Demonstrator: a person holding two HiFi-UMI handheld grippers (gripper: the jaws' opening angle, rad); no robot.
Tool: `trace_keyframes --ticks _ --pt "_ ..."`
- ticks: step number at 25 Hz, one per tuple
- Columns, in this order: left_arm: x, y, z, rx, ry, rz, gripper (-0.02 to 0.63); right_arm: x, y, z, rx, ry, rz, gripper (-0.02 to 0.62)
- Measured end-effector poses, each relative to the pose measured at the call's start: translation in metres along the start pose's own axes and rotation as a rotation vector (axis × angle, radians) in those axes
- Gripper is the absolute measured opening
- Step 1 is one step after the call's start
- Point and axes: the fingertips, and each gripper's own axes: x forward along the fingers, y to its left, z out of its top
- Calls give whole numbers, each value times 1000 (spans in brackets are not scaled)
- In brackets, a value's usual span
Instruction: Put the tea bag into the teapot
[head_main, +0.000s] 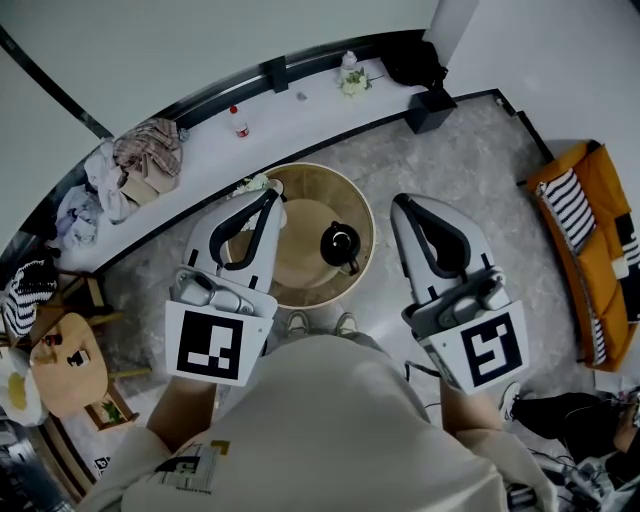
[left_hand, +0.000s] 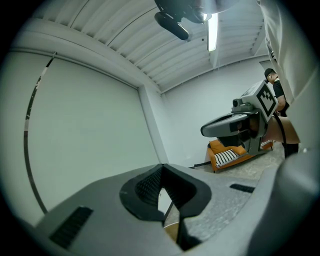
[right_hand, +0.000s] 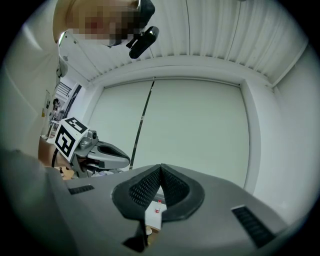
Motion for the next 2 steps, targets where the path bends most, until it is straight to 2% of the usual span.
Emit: trace_keyframes --ticks 2 --pt "0 -1 -2 5 5 -5 8 0 1 -1 2 -1 2 8"
